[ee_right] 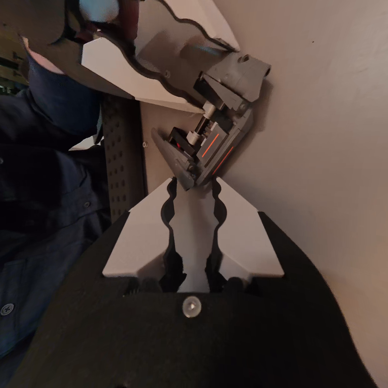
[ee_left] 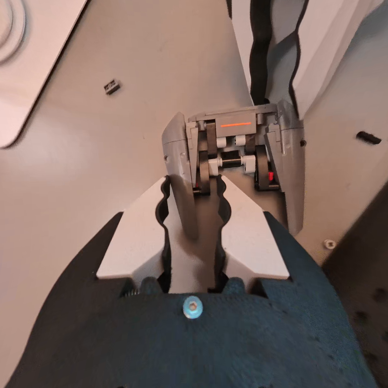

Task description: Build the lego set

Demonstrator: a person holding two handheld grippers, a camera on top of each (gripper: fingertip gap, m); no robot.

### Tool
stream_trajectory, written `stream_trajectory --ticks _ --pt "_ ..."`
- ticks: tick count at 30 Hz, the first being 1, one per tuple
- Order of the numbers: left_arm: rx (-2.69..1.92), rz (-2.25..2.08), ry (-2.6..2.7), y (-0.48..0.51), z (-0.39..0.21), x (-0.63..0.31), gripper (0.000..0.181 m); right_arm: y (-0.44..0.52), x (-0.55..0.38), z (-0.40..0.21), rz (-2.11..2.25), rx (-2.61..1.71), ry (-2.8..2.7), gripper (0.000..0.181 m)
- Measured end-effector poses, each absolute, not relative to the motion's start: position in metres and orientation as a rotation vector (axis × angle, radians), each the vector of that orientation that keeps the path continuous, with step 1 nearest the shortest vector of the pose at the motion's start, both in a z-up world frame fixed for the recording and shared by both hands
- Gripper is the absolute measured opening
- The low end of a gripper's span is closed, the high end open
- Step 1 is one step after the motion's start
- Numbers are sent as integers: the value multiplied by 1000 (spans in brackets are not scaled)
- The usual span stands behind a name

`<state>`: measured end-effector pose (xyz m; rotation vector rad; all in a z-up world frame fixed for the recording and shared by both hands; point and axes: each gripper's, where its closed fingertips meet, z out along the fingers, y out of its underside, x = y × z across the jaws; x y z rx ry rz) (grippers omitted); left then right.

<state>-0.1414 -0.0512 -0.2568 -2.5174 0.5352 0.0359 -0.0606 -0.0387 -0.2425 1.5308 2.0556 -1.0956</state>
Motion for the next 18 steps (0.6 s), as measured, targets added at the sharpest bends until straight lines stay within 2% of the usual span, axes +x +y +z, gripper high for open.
stream_trajectory --ticks 5,9,18 --pt "-2515 49 700 -38 -256 -148 42 -39 -53 -237 -1123 1459 2053 28" --pt "-2483 91 782 -33 -255 -145 41 -23 -66 -231 -1205 1577 2014 26" --pt "-2261 380 897 -19 -228 -136 41 -4 -87 -231 -1306 1720 1995 40"
